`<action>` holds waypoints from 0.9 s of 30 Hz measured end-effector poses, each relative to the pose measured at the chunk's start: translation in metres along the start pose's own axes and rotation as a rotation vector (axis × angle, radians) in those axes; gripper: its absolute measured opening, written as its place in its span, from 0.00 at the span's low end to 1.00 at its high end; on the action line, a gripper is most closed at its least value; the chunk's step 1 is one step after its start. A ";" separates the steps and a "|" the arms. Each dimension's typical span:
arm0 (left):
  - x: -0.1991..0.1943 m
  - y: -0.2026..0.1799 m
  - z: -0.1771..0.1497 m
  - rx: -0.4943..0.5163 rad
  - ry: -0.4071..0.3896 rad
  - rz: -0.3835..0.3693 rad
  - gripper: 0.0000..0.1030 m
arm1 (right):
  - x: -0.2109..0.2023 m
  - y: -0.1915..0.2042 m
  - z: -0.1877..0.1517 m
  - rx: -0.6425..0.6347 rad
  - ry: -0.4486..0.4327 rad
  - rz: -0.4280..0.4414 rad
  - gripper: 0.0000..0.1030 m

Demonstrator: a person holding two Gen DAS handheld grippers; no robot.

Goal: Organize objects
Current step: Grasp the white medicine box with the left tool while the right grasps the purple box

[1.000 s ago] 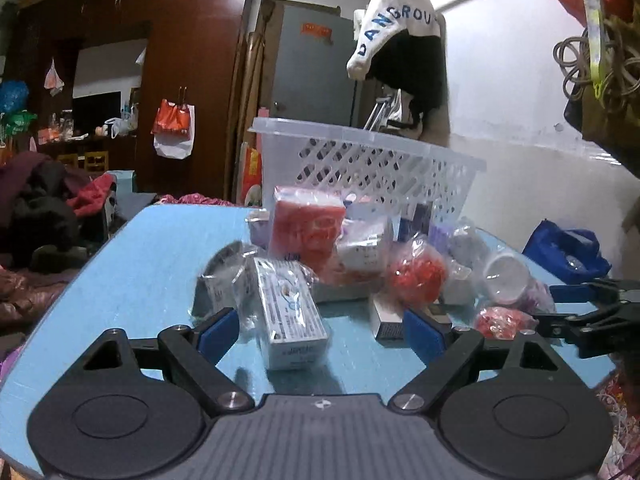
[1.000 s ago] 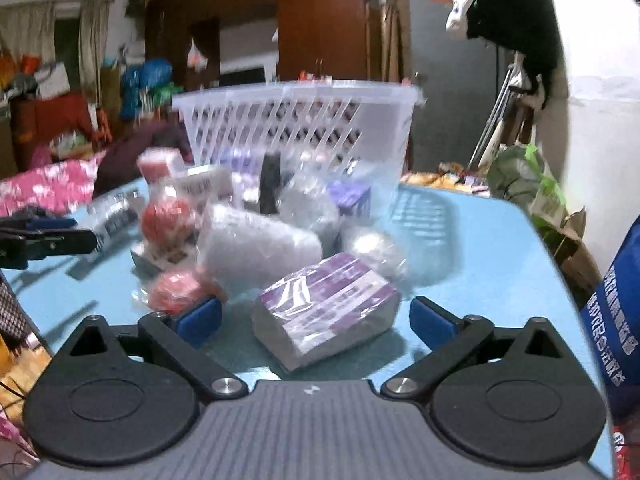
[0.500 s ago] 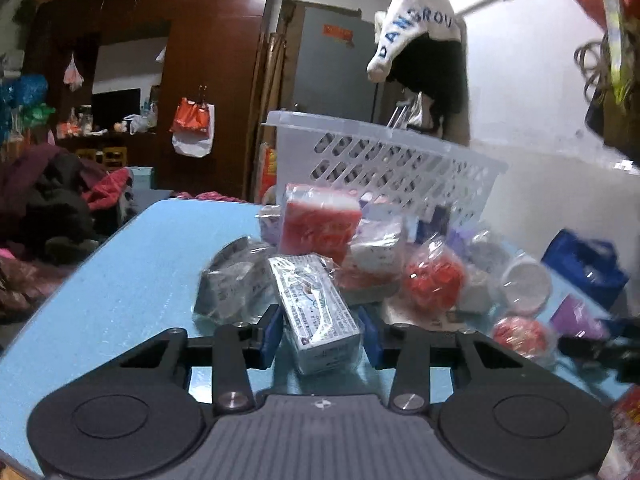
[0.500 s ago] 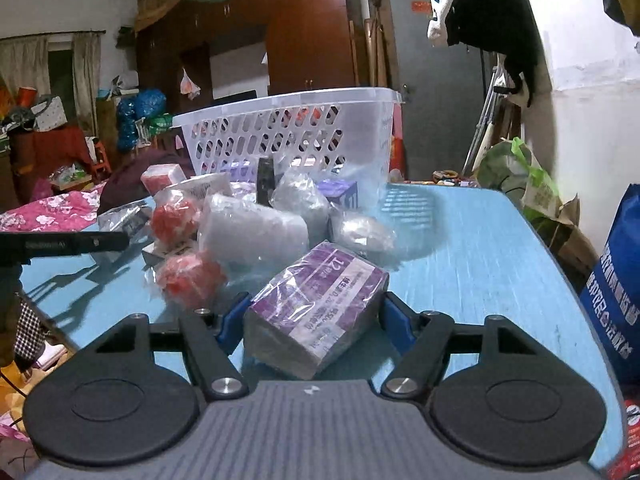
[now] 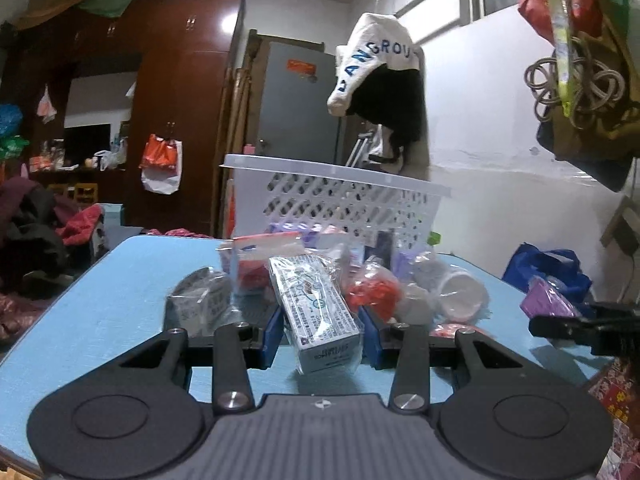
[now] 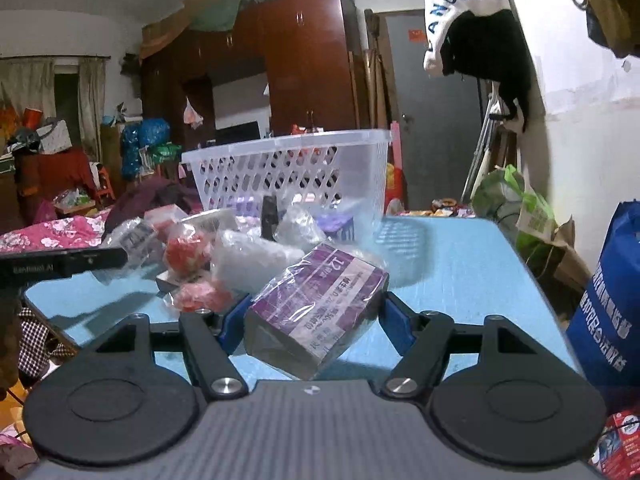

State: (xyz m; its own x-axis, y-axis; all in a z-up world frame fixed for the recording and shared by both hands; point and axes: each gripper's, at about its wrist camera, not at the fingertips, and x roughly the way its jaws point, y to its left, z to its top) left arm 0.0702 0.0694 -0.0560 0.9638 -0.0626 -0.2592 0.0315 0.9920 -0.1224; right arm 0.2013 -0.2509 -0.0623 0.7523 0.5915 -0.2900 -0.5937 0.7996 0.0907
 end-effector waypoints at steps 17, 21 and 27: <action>-0.004 -0.002 -0.002 0.008 -0.009 -0.031 0.44 | 0.003 -0.001 -0.002 0.013 -0.018 0.023 0.70; -0.004 -0.003 -0.003 0.011 -0.007 -0.032 0.44 | 0.002 -0.003 -0.001 0.015 -0.026 0.024 0.70; -0.004 -0.004 0.000 -0.001 -0.010 -0.047 0.44 | 0.001 0.000 0.003 0.014 -0.038 0.032 0.70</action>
State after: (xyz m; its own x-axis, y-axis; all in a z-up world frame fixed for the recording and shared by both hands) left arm 0.0657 0.0655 -0.0547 0.9639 -0.1076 -0.2434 0.0762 0.9879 -0.1351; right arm 0.2028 -0.2507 -0.0600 0.7436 0.6200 -0.2504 -0.6137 0.7815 0.1123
